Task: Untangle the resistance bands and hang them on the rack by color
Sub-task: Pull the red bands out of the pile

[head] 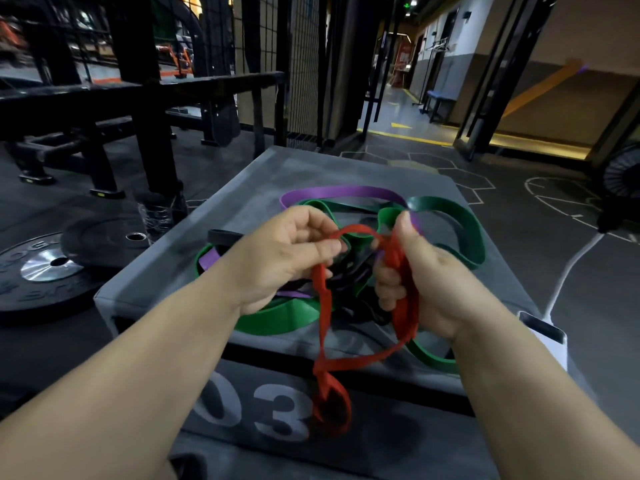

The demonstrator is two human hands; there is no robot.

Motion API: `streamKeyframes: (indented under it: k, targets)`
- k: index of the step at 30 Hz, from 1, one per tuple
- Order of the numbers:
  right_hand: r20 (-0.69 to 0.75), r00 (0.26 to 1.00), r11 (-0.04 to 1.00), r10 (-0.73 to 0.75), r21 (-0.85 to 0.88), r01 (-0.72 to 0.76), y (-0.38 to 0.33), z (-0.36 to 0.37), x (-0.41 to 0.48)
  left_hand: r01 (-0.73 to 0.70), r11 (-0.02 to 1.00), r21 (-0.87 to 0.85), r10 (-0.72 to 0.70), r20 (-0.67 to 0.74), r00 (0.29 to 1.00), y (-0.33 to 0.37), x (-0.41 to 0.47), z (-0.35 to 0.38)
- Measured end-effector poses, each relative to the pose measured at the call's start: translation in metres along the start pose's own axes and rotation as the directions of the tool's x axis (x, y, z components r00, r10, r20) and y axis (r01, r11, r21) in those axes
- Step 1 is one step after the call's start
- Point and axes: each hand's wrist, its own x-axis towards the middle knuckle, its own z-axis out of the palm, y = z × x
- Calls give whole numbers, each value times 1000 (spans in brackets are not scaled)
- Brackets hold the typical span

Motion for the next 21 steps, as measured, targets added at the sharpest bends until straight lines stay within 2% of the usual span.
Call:
streamKeyframes:
  k: [2,4,7,9,15,21]
  targets:
    - [113,993,999,25,-26,-22,6,1,-2,-34,998,-43,32,-37,999,1,1,-2]
    - [231,973,999,8,-32,-1,11,3,-5,-31,999,-15,31,-46,998,2,2,-3]
    - [383,924,998,-10,-57,34,16,3,-5,-8,997,81,8,-2,1000,2,1,-4]
    - [458,889,996,-18,-71,57,15,4,-5,29,998,59,-32,40,999,2,0,-6]
    - [535,842,997,64,-77,-27,13,3,-8,100,991,-88,-89,124,988,5,-1,-14]
    - [655,755,1000,28,-25,-15,6,2,-15,40,997,-68,-30,133,991,0,0,-10]
